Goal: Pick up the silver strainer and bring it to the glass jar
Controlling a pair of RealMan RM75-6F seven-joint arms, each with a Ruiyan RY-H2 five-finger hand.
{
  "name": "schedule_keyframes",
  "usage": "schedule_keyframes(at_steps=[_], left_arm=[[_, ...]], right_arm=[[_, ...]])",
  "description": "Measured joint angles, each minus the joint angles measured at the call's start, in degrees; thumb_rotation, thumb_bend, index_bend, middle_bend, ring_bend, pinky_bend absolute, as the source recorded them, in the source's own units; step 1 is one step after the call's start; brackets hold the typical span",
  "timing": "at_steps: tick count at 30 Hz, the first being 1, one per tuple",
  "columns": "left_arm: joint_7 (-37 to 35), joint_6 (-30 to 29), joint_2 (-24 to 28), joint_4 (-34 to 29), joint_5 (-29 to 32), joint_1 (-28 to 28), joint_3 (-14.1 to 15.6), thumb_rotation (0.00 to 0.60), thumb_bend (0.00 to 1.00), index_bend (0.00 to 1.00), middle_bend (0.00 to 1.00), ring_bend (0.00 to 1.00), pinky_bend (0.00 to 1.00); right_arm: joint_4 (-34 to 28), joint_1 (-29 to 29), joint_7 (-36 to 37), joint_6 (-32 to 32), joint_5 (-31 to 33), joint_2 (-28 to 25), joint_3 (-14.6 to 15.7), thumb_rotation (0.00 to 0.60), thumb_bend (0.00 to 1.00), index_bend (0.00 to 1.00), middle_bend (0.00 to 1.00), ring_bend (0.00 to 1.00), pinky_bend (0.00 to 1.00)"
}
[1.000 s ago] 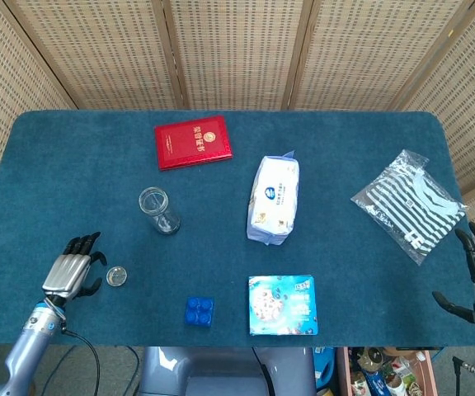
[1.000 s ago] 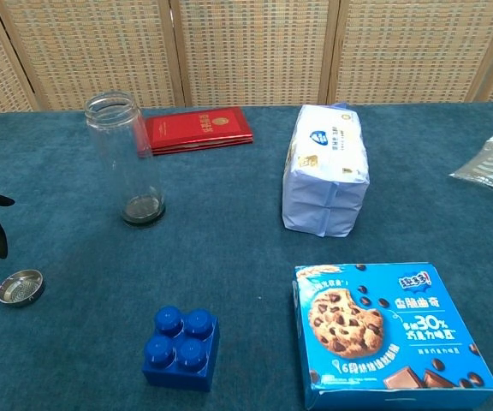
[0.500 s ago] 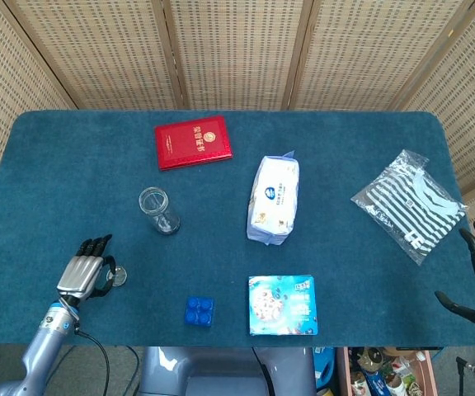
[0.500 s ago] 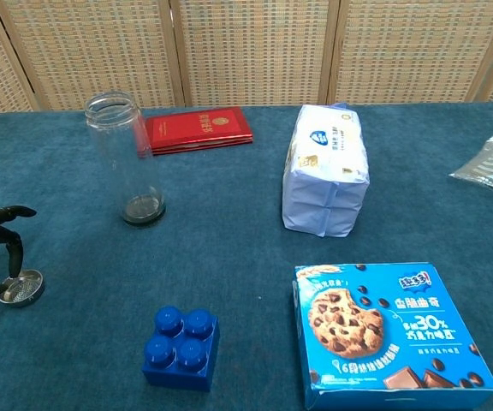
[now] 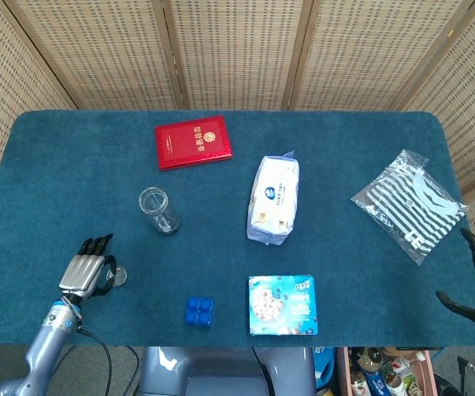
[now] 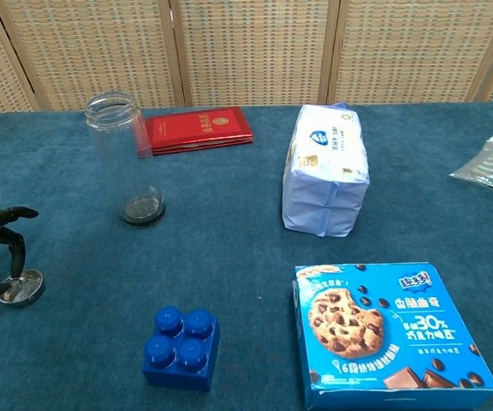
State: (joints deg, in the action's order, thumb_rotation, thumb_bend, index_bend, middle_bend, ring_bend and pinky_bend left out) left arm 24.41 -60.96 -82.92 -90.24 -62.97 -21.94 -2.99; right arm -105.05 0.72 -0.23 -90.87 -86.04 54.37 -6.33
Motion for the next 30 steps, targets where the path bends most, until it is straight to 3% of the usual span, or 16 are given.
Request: schedule_keyframes(at_steps=[21, 30], left_arm=[[-1.9, -0.7, 0.0, 0.8, -0.5, -0.5, 0.4, 0.6, 0.48, 0.59, 0.0, 0.0, 0.0], [-2.6, -3.5, 3.8, -4.1, -3.0, -0.5, -0.6, 0.6, 0.48, 0.59, 0.0, 0.0, 0.0]], right_arm=[[0.1, 0.2, 0.8, 0.5, 0.3, -0.2, 0.0, 0.6, 0.0, 0.04, 0.0, 0.0, 0.0], [0.0, 0.2, 1.3, 0.5, 0.4, -0.3, 0.1, 0.6, 0.0, 0.04, 0.0, 0.0, 0.0]])
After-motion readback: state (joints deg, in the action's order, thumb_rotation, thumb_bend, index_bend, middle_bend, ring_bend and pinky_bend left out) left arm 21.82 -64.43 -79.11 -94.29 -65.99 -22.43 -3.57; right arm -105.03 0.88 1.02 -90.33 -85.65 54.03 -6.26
